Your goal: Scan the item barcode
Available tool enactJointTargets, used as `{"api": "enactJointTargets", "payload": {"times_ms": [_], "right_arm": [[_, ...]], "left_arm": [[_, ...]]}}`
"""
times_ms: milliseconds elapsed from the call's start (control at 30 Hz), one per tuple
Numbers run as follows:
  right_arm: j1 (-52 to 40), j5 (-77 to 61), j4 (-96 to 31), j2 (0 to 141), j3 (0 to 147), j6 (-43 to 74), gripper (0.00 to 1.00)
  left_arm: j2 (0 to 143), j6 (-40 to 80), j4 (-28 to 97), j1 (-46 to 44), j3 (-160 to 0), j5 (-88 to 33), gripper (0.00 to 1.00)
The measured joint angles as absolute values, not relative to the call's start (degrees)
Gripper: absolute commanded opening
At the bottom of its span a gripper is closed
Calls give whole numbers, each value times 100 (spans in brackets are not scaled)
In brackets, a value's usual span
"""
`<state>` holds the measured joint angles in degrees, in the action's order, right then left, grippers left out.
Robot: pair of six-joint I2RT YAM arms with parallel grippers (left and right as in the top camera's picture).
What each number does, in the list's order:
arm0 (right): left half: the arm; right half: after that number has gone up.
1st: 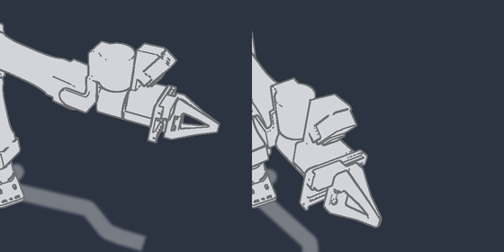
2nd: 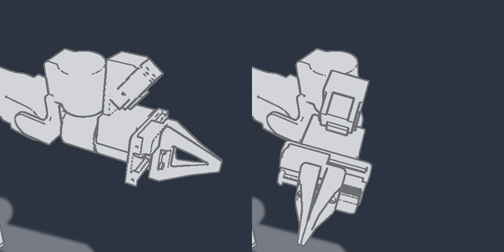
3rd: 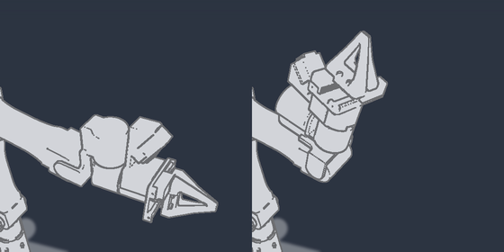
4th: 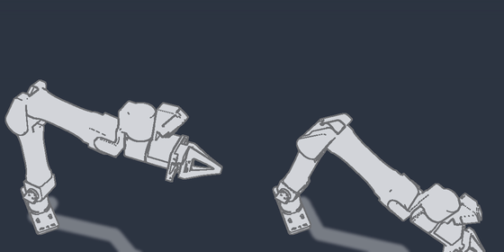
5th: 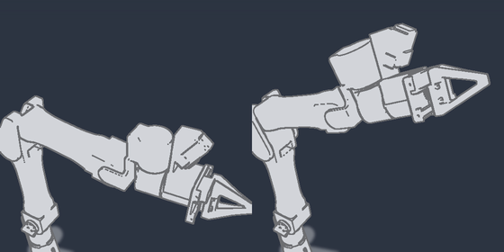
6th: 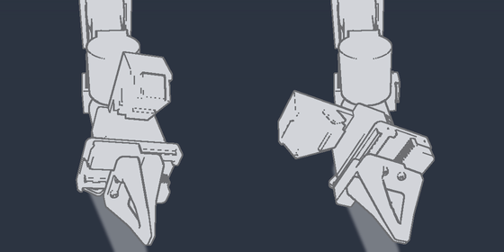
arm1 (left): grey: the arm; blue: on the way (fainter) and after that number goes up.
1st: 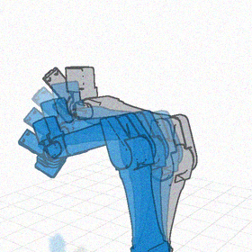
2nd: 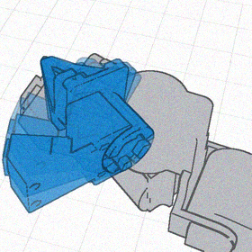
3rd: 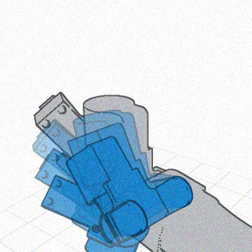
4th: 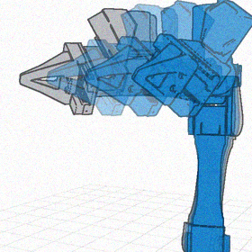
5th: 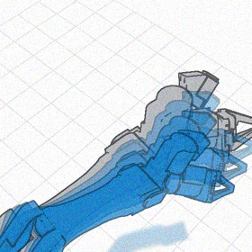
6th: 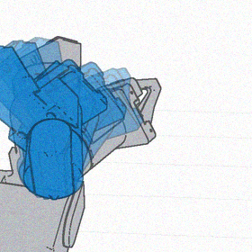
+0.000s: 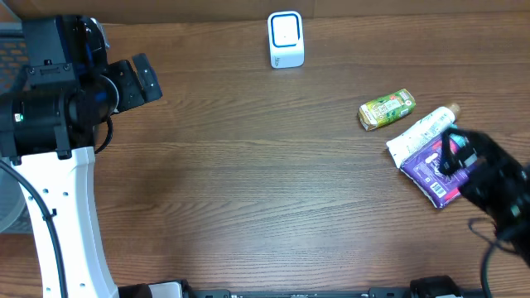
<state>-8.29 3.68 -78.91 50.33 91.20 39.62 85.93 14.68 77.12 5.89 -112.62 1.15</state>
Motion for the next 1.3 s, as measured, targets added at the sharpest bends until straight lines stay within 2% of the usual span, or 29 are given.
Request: {"api": "enactJointTargets", "payload": {"times_ms": [233, 800, 933, 1133, 1300], "right_arm": [[-829, 895, -8527, 4530, 9124, 3916, 100], [-827, 1203, -8200, 4536, 8724, 3876, 100], [-786, 1201, -7102, 4392, 7926, 3603, 100], [-784, 891, -4506, 3881, 5774, 3120, 100], [-744, 644, -2512, 2906, 3924, 2880, 100]], "left_arm": [[8593, 1468, 7712, 589, -11262, 115, 100], [8593, 1468, 7712, 589, -11262, 115, 100], [8593, 1468, 7710, 589, -11262, 117, 100], [8593, 1468, 7710, 589, -11262, 115, 100], [8593, 1468, 7710, 589, -11262, 115, 100]]}}
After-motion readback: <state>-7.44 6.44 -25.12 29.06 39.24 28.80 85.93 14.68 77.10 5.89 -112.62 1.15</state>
